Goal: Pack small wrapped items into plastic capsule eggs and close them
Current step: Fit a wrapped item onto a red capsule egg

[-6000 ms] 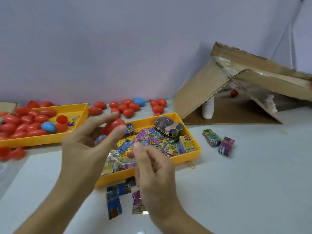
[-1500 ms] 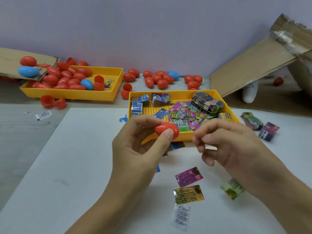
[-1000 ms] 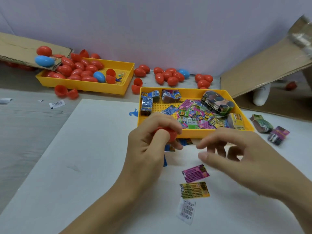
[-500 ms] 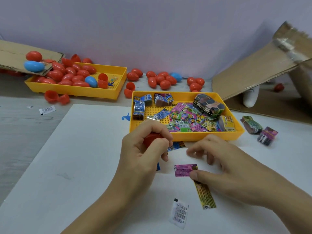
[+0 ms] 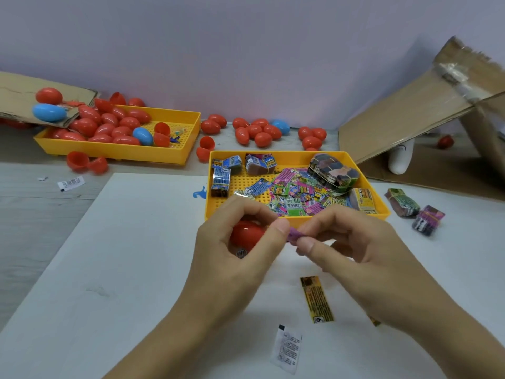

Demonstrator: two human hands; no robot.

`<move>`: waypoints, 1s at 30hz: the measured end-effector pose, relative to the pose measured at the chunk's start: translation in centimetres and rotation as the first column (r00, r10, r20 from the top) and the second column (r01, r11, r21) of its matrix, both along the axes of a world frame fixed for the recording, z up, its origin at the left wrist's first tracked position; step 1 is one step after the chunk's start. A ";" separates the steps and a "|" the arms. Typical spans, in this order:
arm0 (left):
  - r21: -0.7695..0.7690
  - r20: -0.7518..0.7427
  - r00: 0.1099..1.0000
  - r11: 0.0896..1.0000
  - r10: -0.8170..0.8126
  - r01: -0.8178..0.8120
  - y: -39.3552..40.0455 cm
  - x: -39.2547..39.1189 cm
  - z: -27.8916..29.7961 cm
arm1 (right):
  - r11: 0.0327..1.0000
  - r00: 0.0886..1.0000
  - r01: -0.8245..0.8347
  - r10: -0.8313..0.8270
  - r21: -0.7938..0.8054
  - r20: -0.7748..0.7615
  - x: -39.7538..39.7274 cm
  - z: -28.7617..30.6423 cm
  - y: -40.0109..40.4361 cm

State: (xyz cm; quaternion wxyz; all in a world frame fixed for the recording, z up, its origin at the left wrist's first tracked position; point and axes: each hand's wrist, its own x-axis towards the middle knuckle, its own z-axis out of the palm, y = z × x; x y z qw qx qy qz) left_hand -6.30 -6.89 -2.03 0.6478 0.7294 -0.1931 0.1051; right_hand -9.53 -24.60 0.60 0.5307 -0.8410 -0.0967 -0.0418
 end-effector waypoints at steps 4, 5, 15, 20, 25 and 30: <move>0.069 0.079 0.995 0.996 -0.057 0.051 -0.4 0.1 -0.1 | 0.985 1.000 0.003 -0.006 0.171 0.014 0.1 0.2 0.4; 0.057 0.079 0.994 0.996 -0.071 0.067 -0.4 0.2 -0.2 | 0.981 1.000 0.017 -0.019 0.194 0.007 0.1 0.2 0.5; -0.058 0.043 0.993 0.992 -0.111 0.114 -0.1 0.5 -0.3 | 0.967 0.998 0.001 0.016 0.255 -0.065 -0.1 0.6 0.6; -0.104 0.019 0.988 0.983 -0.152 0.154 -0.1 0.5 -0.2 | 0.966 0.999 -0.005 0.016 0.260 -0.042 -0.2 1.0 0.6; -0.181 -0.043 0.972 0.959 -0.231 0.219 0.0 0.4 -0.1 | 0.949 0.998 0.017 0.005 0.316 -0.070 -0.1 1.0 0.5; -0.229 -0.085 0.965 0.948 -0.248 0.223 0.0 0.3 0.2 | 0.934 0.995 0.092 -0.071 0.344 -0.075 0.2 0.7 0.3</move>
